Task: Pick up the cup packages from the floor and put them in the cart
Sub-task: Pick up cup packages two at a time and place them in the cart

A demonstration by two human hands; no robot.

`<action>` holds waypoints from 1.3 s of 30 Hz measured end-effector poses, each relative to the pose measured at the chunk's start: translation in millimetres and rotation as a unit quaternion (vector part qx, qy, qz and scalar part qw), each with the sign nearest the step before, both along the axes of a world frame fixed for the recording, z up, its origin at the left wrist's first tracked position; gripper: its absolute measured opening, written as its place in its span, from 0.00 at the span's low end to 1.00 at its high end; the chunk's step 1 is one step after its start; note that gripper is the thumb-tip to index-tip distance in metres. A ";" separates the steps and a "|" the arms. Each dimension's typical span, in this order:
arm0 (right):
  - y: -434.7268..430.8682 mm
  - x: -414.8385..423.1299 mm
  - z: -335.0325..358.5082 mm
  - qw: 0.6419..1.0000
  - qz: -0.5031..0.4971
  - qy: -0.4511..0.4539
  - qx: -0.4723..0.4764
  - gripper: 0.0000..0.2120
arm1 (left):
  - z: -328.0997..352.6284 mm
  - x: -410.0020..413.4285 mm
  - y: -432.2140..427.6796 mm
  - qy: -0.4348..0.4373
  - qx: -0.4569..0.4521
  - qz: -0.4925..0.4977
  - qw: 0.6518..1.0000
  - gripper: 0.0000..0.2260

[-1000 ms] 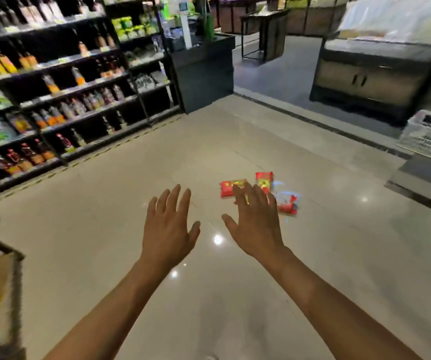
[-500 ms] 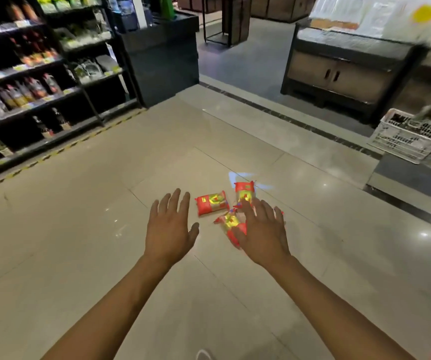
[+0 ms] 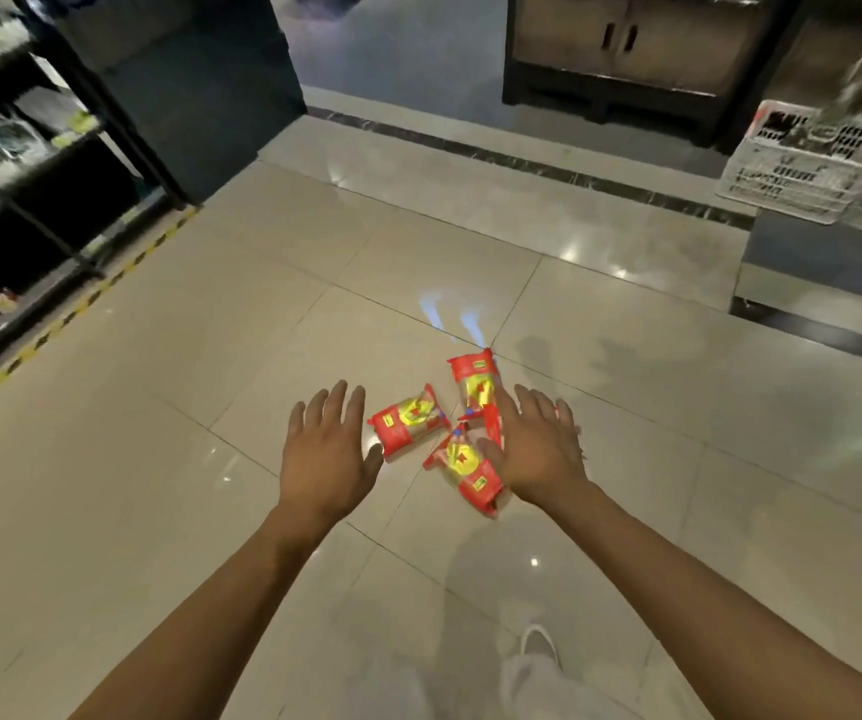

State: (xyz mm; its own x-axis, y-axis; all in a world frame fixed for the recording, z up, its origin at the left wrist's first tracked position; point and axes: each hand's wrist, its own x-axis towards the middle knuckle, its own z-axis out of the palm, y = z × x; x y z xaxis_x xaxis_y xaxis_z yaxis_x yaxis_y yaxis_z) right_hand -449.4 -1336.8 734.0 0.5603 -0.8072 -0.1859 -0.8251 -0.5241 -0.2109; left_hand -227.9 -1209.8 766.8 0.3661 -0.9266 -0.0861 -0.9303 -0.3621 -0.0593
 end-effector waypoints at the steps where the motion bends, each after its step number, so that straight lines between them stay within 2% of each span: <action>1: -10.1 12.2 -7.0 1.000 -0.011 0.003 -0.005 0.34 | -6.9 17.0 -14.4 0.000 0.003 -0.007 1.000 0.34; 7: -54.3 96.6 -79.1 0.996 -0.053 0.070 0.028 0.34 | -82.1 122.7 -101.9 0.030 0.023 -0.077 0.996 0.34; 10: -79.2 142.0 -141.8 0.993 -0.095 0.066 -0.001 0.33 | -145.1 174.2 -147.2 0.034 0.024 -0.126 0.991 0.34; 13: -92.6 179.2 -218.8 0.988 -0.127 0.074 0.041 0.34 | -229.4 215.1 -176.5 0.068 0.062 -0.147 0.985 0.33; 18: -110.8 199.9 -381.2 0.976 -0.177 0.059 0.109 0.40 | -405.9 259.7 -219.4 0.072 0.111 -0.169 0.977 0.33; 23: -120.0 185.8 -555.2 0.969 -0.171 0.076 0.161 0.48 | -580.8 281.7 -251.2 0.083 0.178 -0.121 0.973 0.35; 27: -148.6 174.1 -663.6 0.953 -0.163 0.123 0.222 0.42 | -690.6 285.2 -274.6 0.143 0.225 -0.097 0.959 0.37; 29: -167.0 169.6 -707.3 0.950 -0.154 0.133 0.238 0.43 | -732.5 288.3 -289.6 0.189 0.239 -0.071 0.950 0.37; 33: -189.3 159.1 -766.5 0.943 -0.155 0.129 0.266 0.52 | -797.1 302.2 -322.4 0.260 0.237 -0.038 0.935 0.37; 36: -198.6 150.0 -786.5 0.928 -0.173 0.110 0.311 0.60 | -843.0 321.2 -341.8 0.359 0.265 0.005 0.895 0.39; 38: -200.3 147.7 -791.6 0.918 -0.194 0.114 0.327 0.59 | -839.6 316.6 -339.8 0.395 0.278 0.047 0.875 0.33; 39: -196.2 147.5 -793.5 0.911 -0.206 0.124 0.334 0.53 | -836.8 313.2 -332.1 0.402 0.282 0.067 0.868 0.28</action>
State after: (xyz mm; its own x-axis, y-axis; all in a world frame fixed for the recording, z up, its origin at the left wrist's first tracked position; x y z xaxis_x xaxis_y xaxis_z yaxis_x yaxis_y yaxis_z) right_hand -301.9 -1533.0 -59.5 0.1088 -0.5993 -0.7931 -0.9886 0.0185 -0.1496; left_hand 85.3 -1541.8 -70.0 0.0792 -0.6075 -0.7904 -0.7040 -0.5954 0.3871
